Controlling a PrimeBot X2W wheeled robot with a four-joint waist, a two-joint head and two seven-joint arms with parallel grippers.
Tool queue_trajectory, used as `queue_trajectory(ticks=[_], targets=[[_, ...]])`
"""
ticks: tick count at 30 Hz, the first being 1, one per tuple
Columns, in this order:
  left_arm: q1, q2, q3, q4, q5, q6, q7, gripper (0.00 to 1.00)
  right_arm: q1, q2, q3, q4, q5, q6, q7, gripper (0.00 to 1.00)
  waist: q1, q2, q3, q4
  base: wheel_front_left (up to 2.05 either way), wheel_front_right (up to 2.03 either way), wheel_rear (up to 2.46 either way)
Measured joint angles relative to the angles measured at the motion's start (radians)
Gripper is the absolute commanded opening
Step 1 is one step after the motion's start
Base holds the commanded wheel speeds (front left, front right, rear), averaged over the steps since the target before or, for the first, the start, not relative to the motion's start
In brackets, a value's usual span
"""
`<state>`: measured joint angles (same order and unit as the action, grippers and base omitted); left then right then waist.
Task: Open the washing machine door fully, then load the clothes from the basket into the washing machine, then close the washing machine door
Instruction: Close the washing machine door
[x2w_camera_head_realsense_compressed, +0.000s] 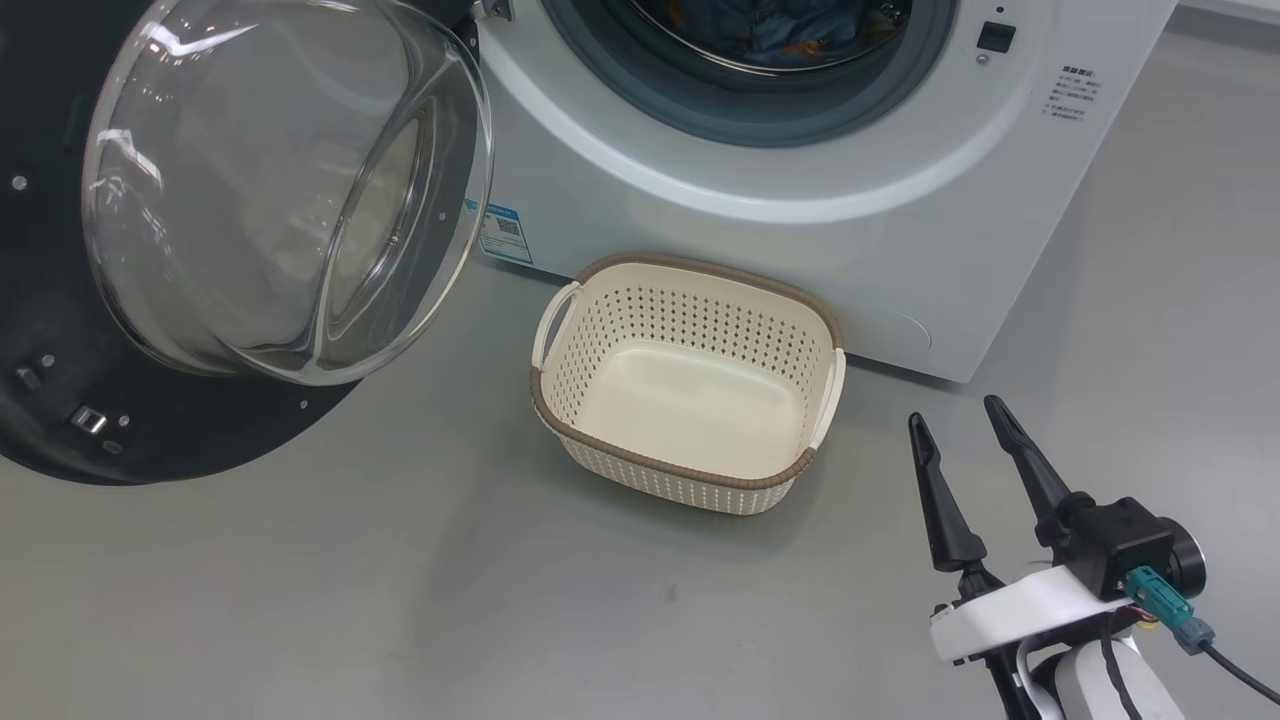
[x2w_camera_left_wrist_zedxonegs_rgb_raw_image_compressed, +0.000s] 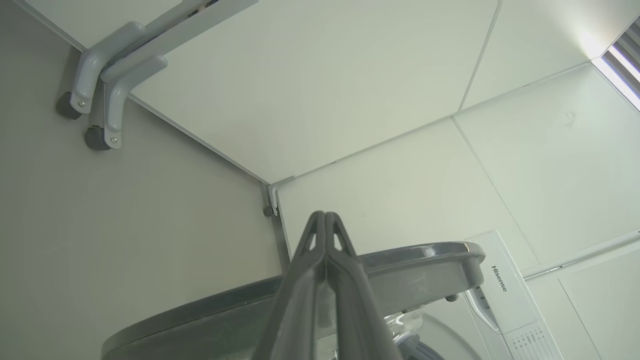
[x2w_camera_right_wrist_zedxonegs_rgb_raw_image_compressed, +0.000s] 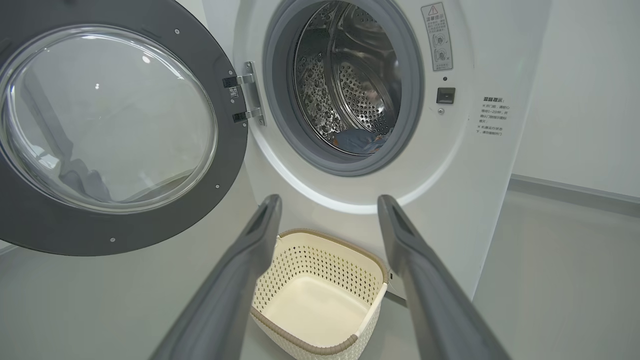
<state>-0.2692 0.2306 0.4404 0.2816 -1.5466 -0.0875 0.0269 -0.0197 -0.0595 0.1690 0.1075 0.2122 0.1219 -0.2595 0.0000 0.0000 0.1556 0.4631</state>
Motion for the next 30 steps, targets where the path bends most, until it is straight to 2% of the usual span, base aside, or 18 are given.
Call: queue_trajectory(ticks=[13,30], targets=[[-0.066,0.083,0.072,0.132,-0.099,0.082,0.086,0.0,-0.017,-0.012,0.008,-0.001,0.0,0.0,0.0,1.0,0.0,0.0,0.027,-0.032,0.0,0.0,0.0],[-0.14,0.106,0.073,0.199,-0.12,0.083,0.13,0.0,-0.019,-0.024,0.005,-0.001,0.0,0.0,0.0,1.0,0.0,0.0,0.04,-0.054,0.0,0.0,0.0]])
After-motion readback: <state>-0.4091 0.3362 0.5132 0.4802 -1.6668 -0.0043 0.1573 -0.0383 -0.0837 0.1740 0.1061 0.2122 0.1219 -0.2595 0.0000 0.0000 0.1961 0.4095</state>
